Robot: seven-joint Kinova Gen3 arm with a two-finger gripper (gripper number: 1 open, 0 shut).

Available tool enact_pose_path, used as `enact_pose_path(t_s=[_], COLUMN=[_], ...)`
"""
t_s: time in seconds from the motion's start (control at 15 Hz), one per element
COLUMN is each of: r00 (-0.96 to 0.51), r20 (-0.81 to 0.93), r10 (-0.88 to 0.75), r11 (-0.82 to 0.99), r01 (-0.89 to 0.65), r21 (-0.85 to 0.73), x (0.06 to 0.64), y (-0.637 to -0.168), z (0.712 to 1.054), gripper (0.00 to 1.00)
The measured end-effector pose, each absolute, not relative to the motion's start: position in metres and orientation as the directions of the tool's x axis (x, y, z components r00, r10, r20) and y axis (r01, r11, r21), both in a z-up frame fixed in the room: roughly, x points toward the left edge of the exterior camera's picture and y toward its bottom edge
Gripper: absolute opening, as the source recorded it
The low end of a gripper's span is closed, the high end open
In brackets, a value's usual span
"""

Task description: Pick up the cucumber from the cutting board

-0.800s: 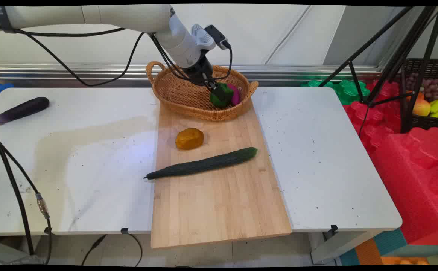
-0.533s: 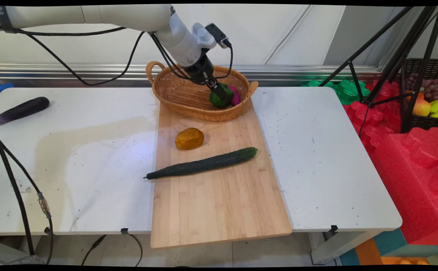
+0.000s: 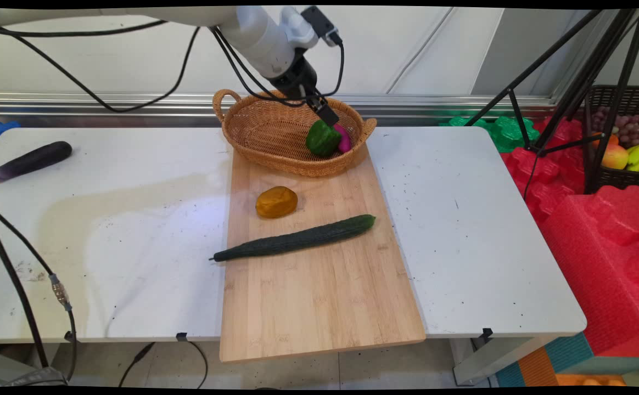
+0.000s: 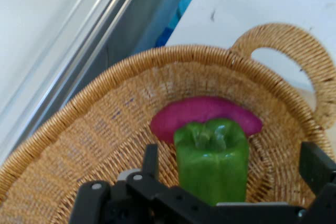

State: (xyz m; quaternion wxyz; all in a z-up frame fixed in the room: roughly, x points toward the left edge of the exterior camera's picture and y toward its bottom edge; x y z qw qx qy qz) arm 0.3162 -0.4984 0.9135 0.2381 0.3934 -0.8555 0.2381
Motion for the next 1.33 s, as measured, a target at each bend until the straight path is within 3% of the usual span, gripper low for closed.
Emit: enact_pose_path(t_s=[0.33, 0.6, 1.0, 1.33], r00=[-0.577, -0.597, -0.628, -0.644], r20=[0.647, 0.657, 0.617, 0.579], r10=[-0.498, -0.460, -0.474, -0.500], r11=[0.587, 0.633, 0.692, 0.701], r01=[-0.774, -0.740, -0.699, -0.694], r21=[-0.237, -0.229, -0.180, -0.167], x=[0.312, 0.310, 0.312, 0.309], y=[-0.460, -0.399, -0.314, -0.293], z=[0.952, 0.974, 0.974, 0.960], gripper=[1.00, 1.00, 1.00, 1.00])
